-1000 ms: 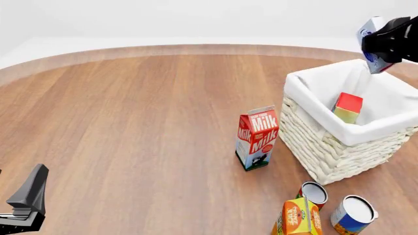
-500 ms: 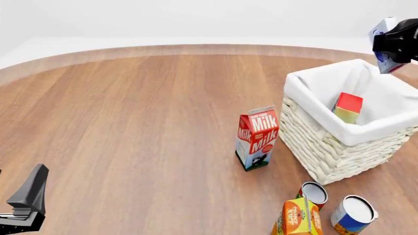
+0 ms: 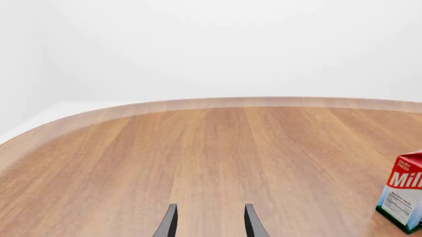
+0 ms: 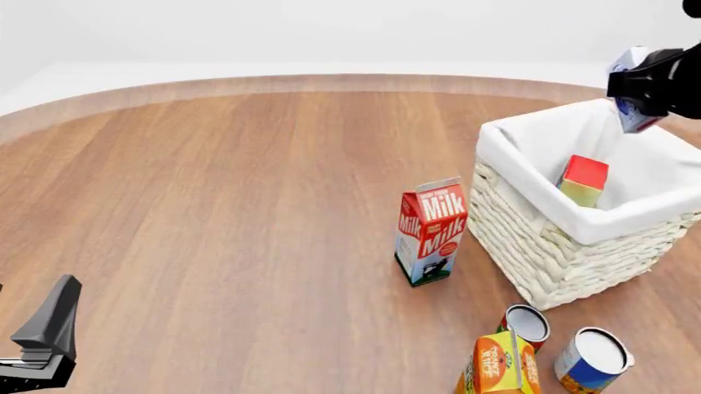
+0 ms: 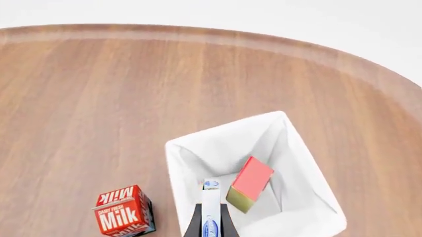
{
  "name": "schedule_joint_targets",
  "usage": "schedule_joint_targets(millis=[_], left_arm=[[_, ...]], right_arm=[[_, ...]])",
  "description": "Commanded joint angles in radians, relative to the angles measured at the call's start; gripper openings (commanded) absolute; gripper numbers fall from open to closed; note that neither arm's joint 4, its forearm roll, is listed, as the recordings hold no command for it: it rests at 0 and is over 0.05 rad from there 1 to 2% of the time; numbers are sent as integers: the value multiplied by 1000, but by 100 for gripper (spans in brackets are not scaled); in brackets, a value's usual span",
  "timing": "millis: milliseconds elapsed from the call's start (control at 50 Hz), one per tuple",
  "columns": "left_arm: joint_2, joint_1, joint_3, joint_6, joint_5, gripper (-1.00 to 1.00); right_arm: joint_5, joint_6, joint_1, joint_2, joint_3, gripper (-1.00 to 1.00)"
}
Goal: Pick up the cream cheese box and the butter, and put them in the basket.
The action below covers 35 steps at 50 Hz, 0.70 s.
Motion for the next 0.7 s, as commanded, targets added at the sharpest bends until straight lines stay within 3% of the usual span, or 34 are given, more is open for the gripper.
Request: schedule_joint_targets(millis=[20, 700], left_arm=[[0, 0, 0, 0, 0, 100], [0, 0, 0, 0, 0, 100]], right_arm=[[-31, 13, -6, 33, 0, -100], [-114, 14, -2, 125, 42, -100]])
